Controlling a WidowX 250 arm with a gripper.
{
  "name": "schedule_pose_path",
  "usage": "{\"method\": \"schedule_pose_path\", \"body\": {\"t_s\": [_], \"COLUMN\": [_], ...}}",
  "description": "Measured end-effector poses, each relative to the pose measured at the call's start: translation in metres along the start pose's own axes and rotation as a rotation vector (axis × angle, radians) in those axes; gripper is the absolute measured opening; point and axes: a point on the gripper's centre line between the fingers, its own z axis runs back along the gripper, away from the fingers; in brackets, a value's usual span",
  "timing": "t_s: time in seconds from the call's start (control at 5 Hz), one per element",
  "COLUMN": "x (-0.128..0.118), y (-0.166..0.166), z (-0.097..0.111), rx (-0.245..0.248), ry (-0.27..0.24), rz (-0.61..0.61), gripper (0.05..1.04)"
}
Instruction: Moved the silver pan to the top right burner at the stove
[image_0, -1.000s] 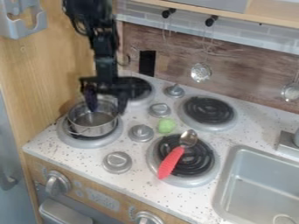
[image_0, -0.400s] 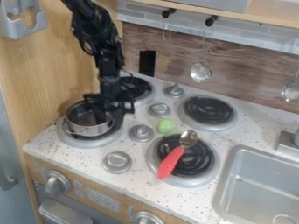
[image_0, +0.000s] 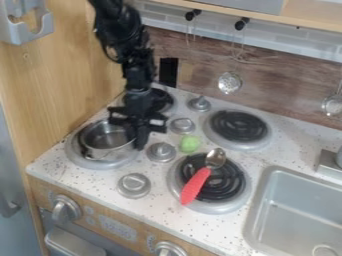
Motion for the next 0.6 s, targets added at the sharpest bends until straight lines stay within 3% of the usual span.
{"method": "schedule_pose_path", "body": {"t_s": [0.2, 0.4, 0.6], "x": [0.000, 0.003, 0.003], "y": [-0.029, -0.079, -0.114], "z": [0.012, 0.028, 0.031], "rx": [-0.044, -0.115, -0.123], "ry": [-0.039, -0.099, -0.131], "rz": [-0.069, -0.203, -0.300], "gripper": [0.058, 0.058, 0.056]}}
